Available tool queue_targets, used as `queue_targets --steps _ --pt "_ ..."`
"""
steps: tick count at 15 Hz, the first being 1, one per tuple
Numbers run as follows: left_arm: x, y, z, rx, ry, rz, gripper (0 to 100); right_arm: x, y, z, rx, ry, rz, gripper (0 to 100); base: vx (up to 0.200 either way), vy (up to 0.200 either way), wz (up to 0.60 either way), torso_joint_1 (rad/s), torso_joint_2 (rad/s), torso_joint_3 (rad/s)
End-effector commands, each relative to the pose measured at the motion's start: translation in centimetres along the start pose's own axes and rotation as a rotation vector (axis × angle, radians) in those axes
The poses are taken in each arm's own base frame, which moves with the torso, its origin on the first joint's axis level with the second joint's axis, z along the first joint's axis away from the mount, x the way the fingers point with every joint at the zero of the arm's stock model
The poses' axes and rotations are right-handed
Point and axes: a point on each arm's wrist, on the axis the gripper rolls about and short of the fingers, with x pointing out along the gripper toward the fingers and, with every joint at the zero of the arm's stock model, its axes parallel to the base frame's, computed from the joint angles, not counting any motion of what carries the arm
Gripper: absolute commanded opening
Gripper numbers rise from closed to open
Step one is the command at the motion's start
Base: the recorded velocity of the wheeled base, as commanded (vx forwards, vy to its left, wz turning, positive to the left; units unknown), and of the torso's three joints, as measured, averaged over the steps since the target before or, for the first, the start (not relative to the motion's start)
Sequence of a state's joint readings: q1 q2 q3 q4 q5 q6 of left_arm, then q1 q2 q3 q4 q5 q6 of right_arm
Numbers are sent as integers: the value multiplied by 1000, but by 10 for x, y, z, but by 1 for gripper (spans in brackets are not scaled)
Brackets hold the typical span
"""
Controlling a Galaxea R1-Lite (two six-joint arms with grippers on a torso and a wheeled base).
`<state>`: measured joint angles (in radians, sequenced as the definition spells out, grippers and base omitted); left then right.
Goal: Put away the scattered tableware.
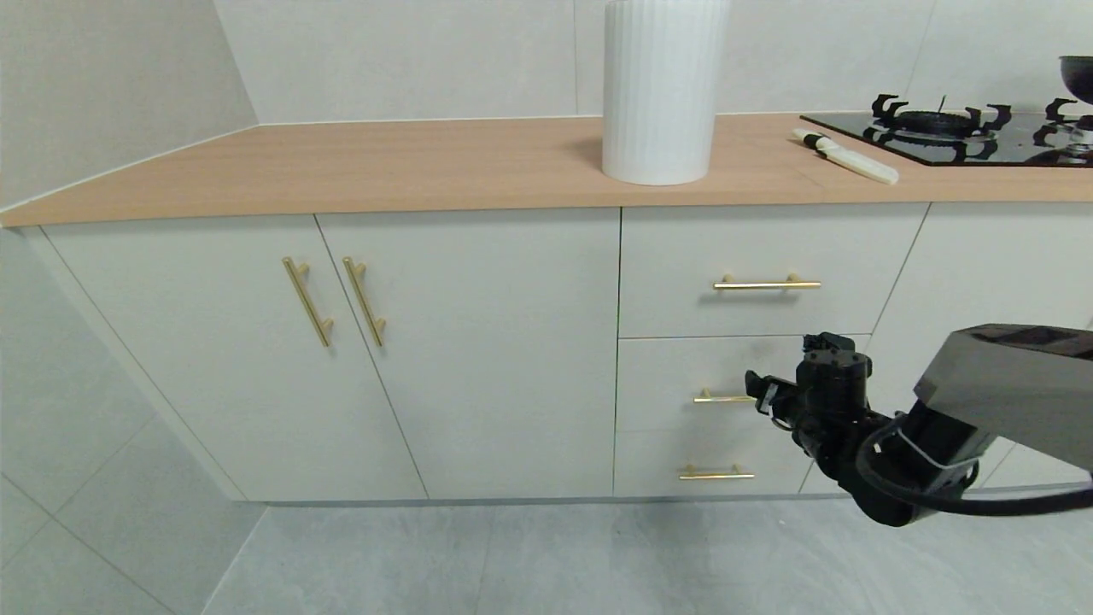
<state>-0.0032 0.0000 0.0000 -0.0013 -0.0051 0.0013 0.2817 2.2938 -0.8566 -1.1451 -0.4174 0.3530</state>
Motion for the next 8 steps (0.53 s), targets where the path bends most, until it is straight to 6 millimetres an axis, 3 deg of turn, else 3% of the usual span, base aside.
queue_targets --steps 1,3,4,5,8 --pt "0 0 0 0 1 1 100 -78 -2 54 -94 -55 116 100 0 0 0 0 0 0" --pt "0 0 0 0 1 1 100 -111 -7 71 -147 -93 129 100 0 0 0 0 0 0" --pt "0 0 0 0 1 1 100 -124 -10 72 -160 -92 137 100 0 0 0 0 0 0" --pt "0 0 0 0 1 1 100 -162 -16 67 -202 -85 169 100 0 0 0 0 0 0" --pt "0 0 0 0 1 1 100 -211 -35 72 -204 -153 113 100 0 0 0 0 0 0"
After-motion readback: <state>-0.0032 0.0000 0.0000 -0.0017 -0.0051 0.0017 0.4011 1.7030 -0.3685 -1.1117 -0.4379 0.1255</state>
